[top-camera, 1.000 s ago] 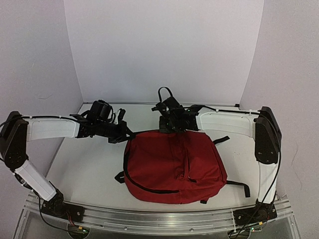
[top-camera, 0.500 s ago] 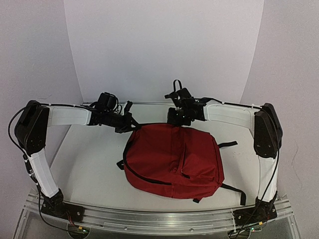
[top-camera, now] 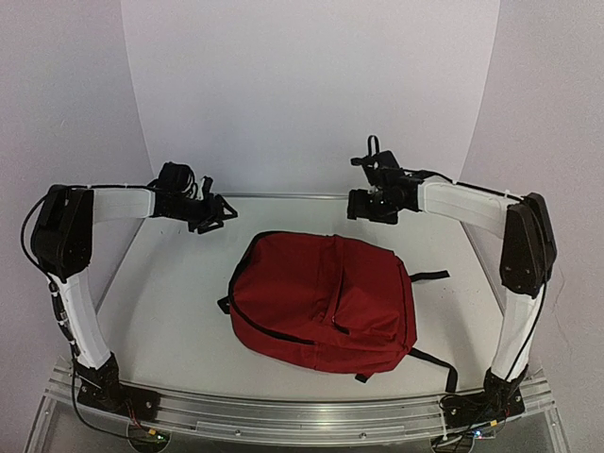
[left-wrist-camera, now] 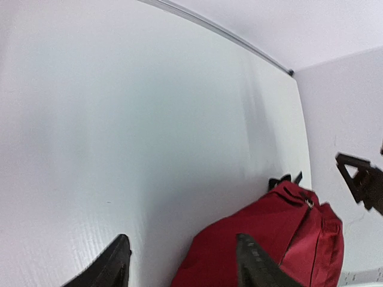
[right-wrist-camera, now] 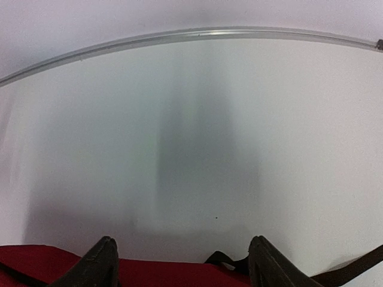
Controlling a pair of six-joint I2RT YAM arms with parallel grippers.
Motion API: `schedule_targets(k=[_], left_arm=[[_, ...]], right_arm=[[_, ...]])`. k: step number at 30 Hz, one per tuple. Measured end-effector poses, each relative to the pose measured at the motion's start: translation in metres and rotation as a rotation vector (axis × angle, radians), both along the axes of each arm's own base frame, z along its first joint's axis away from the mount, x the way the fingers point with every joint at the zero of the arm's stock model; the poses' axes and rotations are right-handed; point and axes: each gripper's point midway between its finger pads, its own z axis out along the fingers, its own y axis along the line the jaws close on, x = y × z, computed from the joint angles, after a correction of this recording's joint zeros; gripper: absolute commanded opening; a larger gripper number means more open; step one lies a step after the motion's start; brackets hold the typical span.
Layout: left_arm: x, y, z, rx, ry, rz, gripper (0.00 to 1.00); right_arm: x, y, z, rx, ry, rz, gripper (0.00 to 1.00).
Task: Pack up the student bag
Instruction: Zip the student bag at the center of the board, then reset both arms
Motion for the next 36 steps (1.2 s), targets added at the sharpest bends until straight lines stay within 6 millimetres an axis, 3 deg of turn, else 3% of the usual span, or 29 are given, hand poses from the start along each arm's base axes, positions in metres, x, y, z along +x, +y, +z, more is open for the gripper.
schedule_targets(k=[4, 7, 10, 15, 18, 25, 28, 31, 36], left_arm=[[0.012, 0.033, -0.001, 0.040, -0.010, 0.086, 0.87], [0.005, 0.058, 0.000, 0.069, -0.007, 0.141, 0.90], [-0.007, 0.099, 0.007, 0.100, -0.006, 0.231, 0.94], [-0.027, 0.192, 0.026, 0.149, -0.036, 0.469, 0.95], [-0.046, 0.236, 0.033, 0.187, -0.044, 0.601, 0.96], [-0.093, 0.258, 0.064, 0.283, -0.212, 0.727, 1.00], [-0.112, 0.268, 0.074, 0.330, -0.327, 0.783, 1.00], [-0.122, 0.275, 0.068, 0.366, -0.376, 0.814, 1.00], [-0.129, 0.282, 0.038, 0.426, -0.375, 0.829, 1.00]], right_arm=[[-0.011, -0.011, 0.041, 0.024, -0.070, 0.020, 0.98], [-0.020, -0.031, 0.054, 0.045, -0.093, 0.015, 0.98], [-0.023, -0.078, 0.045, 0.054, -0.078, -0.049, 0.98], [-0.038, -0.167, 0.019, 0.052, -0.036, -0.200, 0.98], [-0.054, -0.201, 0.022, 0.054, -0.068, -0.257, 0.98], [-0.103, -0.226, 0.094, 0.096, -0.444, -0.286, 0.98], [-0.128, -0.237, 0.112, 0.107, -0.600, -0.311, 0.98], [-0.143, -0.245, 0.110, 0.096, -0.698, -0.333, 0.98], [-0.157, -0.255, 0.069, 0.051, -0.713, -0.363, 0.98]])
